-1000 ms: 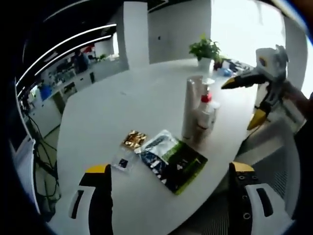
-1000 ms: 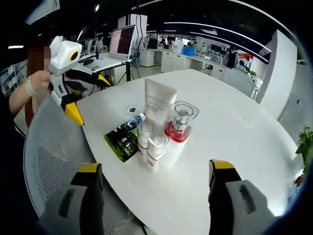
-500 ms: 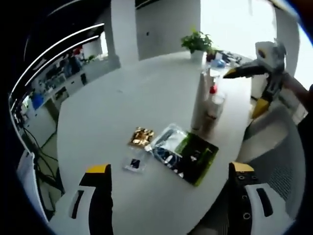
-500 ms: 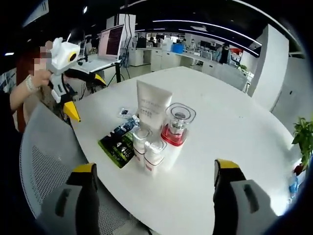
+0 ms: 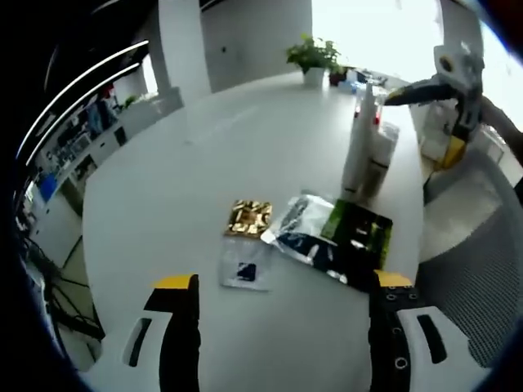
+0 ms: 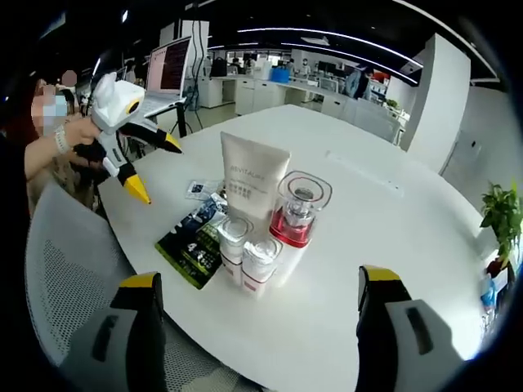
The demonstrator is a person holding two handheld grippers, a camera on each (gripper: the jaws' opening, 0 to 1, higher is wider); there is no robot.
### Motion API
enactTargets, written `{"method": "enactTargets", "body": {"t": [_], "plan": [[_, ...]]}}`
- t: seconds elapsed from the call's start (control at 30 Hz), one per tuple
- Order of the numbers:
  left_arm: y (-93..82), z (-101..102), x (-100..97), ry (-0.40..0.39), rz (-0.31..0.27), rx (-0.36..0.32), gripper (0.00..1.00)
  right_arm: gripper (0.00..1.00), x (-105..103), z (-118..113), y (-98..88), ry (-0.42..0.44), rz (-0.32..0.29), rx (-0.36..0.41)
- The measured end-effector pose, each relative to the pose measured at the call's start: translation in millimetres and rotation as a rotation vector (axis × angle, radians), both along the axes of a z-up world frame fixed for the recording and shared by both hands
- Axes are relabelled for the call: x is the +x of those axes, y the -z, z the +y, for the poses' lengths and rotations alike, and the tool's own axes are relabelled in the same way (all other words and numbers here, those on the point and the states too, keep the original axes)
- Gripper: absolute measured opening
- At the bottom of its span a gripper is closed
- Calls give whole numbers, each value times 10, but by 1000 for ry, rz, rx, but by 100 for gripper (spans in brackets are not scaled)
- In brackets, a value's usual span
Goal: Arrange the skincare products in the storage area until every visible bottle or jar stands upright without overlapping.
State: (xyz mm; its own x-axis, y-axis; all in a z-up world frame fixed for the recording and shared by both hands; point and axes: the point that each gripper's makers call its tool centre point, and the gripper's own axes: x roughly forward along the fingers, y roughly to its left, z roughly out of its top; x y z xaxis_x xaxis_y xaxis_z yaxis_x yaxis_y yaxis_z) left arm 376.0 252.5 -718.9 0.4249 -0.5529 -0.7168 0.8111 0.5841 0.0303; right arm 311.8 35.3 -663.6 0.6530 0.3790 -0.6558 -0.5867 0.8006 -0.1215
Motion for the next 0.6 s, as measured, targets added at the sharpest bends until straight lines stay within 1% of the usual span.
{"method": "enactTargets", "body": {"t": [0.07, 0.2, 0.3, 0.4, 0.43, 0.6], "plan": [[74, -10, 72, 0, 7, -1, 82, 100, -6, 6, -10, 10, 1, -2], [182, -45, 173, 16, 12, 3, 74, 100, -10, -13, -2, 31, 15, -13], [257, -54, 257, 25, 23, 16, 70, 100, -12, -24, -17, 48, 15, -9], [289, -69, 332, 21, 38, 1, 64, 100, -7, -42, -17, 64, 14, -7], [311, -62, 368, 11, 40, 4, 63, 100, -3, -29, -18, 46, 3, -7], [373, -48, 462, 4, 38, 17, 59, 100, -4, -66, 24, 67, 17, -12]]}}
